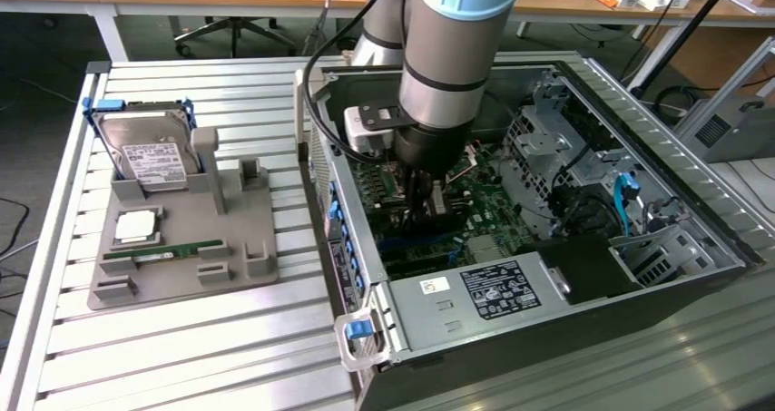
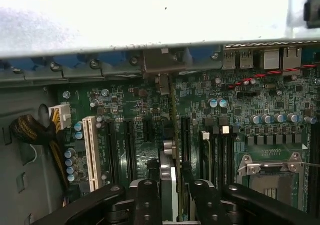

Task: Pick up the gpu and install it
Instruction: 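Insert the gpu into the slot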

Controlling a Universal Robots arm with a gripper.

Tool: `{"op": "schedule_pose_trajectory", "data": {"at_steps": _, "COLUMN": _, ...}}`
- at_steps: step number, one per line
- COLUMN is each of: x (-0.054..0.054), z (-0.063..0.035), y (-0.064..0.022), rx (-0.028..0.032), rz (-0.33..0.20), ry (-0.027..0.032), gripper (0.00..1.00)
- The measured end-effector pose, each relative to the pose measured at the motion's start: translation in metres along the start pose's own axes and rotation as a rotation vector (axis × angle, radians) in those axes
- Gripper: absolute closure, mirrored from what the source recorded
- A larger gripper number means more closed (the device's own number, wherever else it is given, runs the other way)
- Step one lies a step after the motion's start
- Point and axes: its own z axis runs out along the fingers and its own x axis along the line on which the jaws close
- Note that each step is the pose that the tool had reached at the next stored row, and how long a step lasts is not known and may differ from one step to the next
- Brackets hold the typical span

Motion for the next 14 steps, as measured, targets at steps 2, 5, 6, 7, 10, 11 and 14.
{"op": "schedule_pose_trajectory", "data": {"at_steps": 2, "x": 0.0000, "z": -0.0008, "y": -0.0001, "rx": 0.0000, "rz": 0.000, "ry": -0.0002, "gripper": 0.73}}
{"op": "schedule_pose_trajectory", "data": {"at_steps": 5, "x": 0.0000, "z": -0.0014, "y": -0.0001, "rx": 0.0000, "rz": 0.000, "ry": -0.0001, "gripper": 0.73}}
{"op": "schedule_pose_trajectory", "data": {"at_steps": 6, "x": 0.0000, "z": -0.0022, "y": -0.0001, "rx": -0.0002, "rz": 0.000, "ry": -0.0003, "gripper": 0.73}}
{"op": "schedule_pose_trajectory", "data": {"at_steps": 7, "x": 0.0000, "z": -0.0029, "y": -0.0001, "rx": -0.0002, "rz": 0.000, "ry": -0.0011, "gripper": 0.73}}
{"op": "schedule_pose_trajectory", "data": {"at_steps": 10, "x": 0.0000, "z": -0.0031, "y": -0.0002, "rx": -0.0001, "rz": 0.000, "ry": -0.0031, "gripper": 0.73}}
{"op": "schedule_pose_trajectory", "data": {"at_steps": 11, "x": 0.0000, "z": -0.0031, "y": -0.0002, "rx": -0.0001, "rz": 0.000, "ry": -0.0031, "gripper": 0.73}}
{"op": "schedule_pose_trajectory", "data": {"at_steps": 14, "x": 0.0023, "z": -0.0031, "y": -0.0003, "rx": -0.0004, "rz": 0.000, "ry": -0.0069, "gripper": 0.73}}
